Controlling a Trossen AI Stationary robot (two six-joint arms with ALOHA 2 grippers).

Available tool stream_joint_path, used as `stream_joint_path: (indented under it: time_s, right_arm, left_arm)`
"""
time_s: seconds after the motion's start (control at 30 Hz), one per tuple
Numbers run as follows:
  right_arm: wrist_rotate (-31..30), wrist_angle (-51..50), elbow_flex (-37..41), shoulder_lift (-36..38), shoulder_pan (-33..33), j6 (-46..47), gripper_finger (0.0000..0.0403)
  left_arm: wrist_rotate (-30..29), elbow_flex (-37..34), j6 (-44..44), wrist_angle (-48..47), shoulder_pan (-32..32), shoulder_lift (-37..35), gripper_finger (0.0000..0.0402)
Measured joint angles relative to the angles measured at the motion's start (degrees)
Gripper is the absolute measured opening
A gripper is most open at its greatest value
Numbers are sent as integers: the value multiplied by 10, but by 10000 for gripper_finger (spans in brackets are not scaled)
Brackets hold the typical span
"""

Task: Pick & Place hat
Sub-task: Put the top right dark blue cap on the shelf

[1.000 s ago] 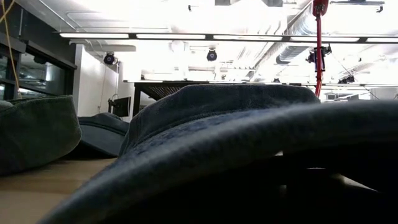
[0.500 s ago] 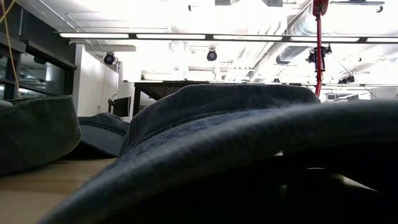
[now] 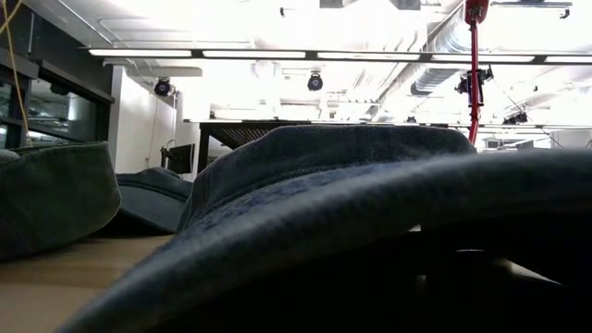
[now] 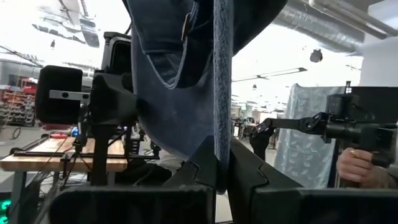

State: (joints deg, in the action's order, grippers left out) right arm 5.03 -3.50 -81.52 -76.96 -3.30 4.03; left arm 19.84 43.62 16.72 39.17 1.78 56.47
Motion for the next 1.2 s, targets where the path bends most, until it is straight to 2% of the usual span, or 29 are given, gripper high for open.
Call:
stream_joint_path:
  time_s: [0.17,0.37,0.57,0.7,0.9,1.2]
  right_arm:
    - [-57,-62,1,23,-1,0,121]
    - [-62,-110,1,61,-2,0,144]
    - [-118,-152,1,103,-3,-5,145]
    - [-134,-152,-11,127,-3,-36,145]
    - [-140,-218,-101,113,2,-95,145]
    - [-126,-451,-327,-1,25,-151,145]
  left_arm:
    - [-36,0,-6,-24,1,2,7]
    - [-59,0,-19,-57,1,2,7]
    - [-89,0,-30,-76,2,2,7]
    - [-108,0,-32,-110,2,2,6]
    - [-109,0,-35,-148,2,1,6]
    - [-91,0,-35,-192,2,1,6]
